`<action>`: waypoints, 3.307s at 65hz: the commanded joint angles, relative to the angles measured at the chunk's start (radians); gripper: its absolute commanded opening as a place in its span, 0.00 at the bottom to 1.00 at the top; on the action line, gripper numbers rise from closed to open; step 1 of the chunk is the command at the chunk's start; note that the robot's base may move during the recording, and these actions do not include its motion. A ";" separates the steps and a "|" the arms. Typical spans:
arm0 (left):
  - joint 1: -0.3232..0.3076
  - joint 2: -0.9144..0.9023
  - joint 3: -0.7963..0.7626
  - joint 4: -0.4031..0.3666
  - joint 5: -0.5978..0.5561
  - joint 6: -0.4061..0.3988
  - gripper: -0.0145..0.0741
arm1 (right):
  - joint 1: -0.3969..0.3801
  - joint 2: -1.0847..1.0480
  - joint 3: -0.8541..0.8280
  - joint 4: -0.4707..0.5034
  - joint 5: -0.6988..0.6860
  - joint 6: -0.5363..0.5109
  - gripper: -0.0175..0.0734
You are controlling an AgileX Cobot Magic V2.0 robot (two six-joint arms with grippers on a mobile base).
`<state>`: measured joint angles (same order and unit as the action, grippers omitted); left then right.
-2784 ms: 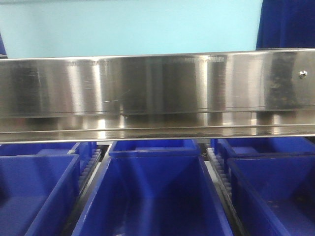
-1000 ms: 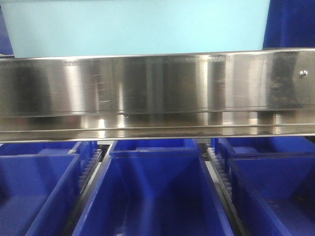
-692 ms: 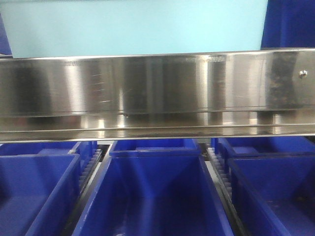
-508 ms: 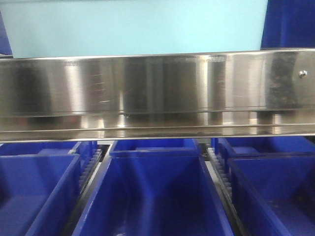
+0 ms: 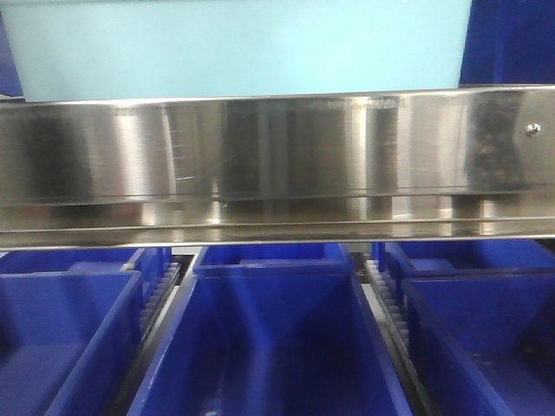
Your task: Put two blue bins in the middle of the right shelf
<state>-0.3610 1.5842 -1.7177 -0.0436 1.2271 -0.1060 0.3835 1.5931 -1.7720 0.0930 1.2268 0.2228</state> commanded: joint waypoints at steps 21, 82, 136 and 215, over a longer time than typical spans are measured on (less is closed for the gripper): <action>0.005 -0.008 0.122 -0.013 -0.006 0.001 0.70 | 0.049 -0.009 0.198 -0.001 -0.112 -0.002 0.79; 0.005 -0.082 0.112 -0.072 -0.006 0.001 0.04 | 0.049 -0.101 0.207 -0.001 -0.256 0.007 0.02; 0.005 -0.122 -0.205 -0.138 -0.022 0.001 0.04 | 0.049 -0.104 -0.133 -0.021 -0.255 0.007 0.02; 0.005 -0.122 -0.205 -0.136 -0.022 0.001 0.04 | 0.049 -0.104 -0.133 -0.021 -0.270 0.007 0.02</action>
<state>-0.3523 1.4839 -1.9057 -0.1048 1.2470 -0.1314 0.4341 1.5083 -1.8853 0.0574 1.0758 0.2287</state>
